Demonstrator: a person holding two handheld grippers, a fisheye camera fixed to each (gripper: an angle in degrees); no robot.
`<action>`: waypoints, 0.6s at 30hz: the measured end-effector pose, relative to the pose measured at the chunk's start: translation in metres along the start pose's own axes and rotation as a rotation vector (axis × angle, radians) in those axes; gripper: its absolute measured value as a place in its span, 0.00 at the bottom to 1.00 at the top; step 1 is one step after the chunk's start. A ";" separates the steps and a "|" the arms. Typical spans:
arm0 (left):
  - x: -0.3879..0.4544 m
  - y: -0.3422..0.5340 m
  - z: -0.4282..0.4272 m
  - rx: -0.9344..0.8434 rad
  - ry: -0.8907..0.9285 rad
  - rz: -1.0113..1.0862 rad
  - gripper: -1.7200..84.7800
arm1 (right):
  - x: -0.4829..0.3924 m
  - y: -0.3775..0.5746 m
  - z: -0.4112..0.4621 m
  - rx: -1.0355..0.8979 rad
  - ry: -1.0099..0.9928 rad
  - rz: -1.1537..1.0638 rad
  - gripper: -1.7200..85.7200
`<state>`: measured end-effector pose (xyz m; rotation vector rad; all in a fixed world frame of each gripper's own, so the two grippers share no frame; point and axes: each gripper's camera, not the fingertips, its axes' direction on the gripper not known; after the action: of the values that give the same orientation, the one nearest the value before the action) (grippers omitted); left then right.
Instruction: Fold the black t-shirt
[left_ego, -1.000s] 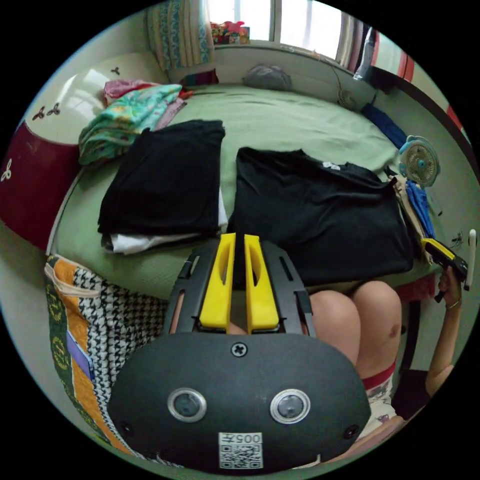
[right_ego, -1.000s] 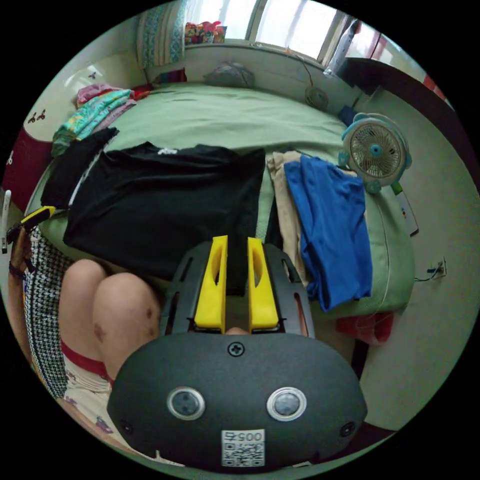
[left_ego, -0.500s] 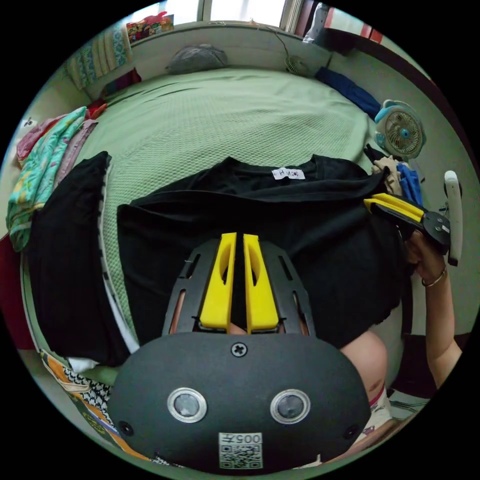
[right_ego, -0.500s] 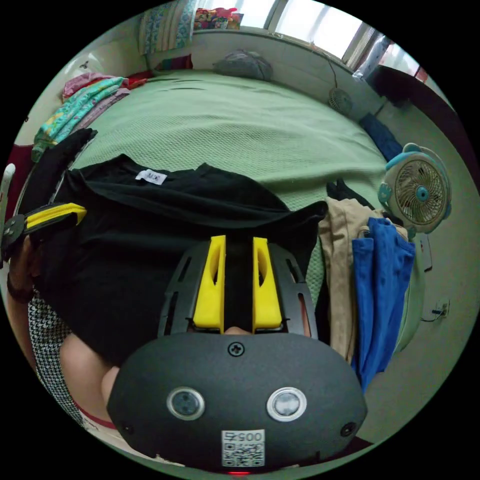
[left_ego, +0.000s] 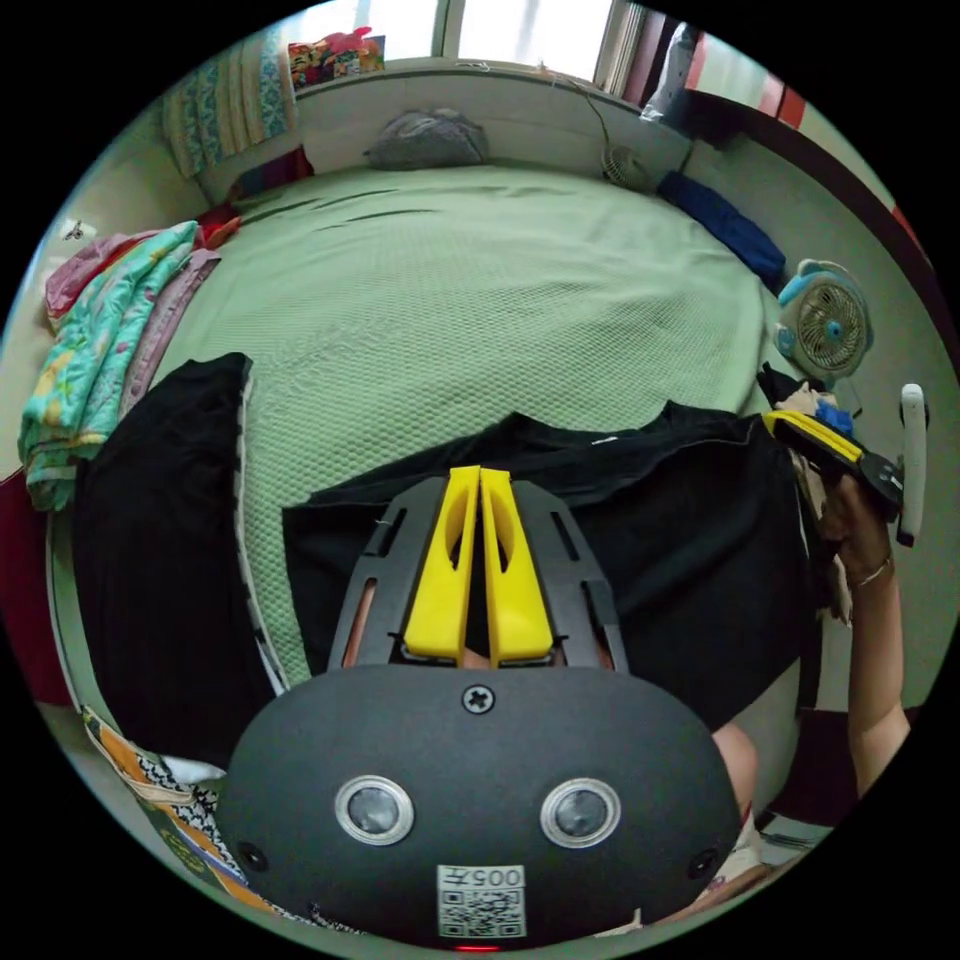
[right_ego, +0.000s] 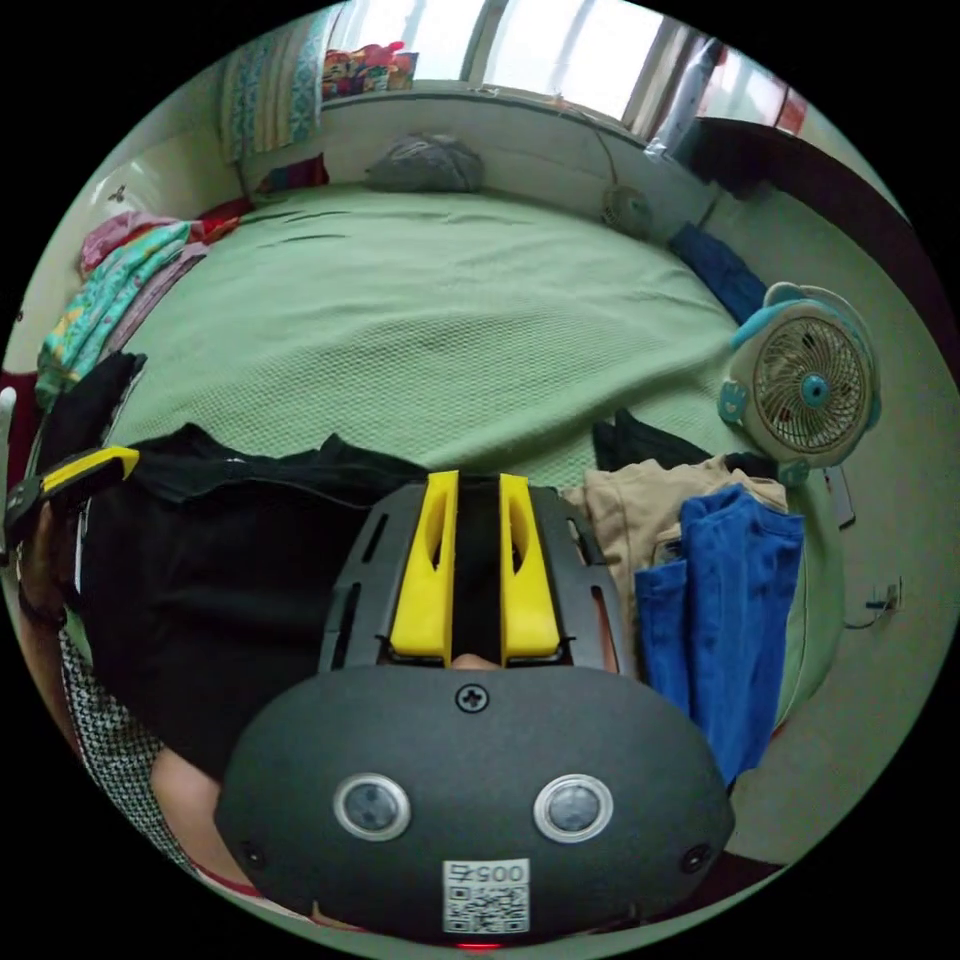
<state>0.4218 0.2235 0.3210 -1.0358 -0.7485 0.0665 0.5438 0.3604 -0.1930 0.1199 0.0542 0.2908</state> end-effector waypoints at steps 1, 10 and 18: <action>0.010 0.005 -0.004 0.010 0.018 0.006 0.01 | 0.005 0.005 -0.005 0.001 -0.011 0.004 0.09; 0.127 0.068 -0.020 -0.032 0.068 0.155 0.01 | 0.057 0.086 -0.062 -0.025 0.012 0.021 0.08; 0.274 0.114 -0.039 -0.052 0.274 0.396 0.04 | 0.110 0.136 -0.126 0.001 0.049 0.055 0.07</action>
<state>0.6844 0.3606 0.3637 -1.2033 -0.2918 0.2417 0.6022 0.5351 -0.3050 0.1152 0.0999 0.3482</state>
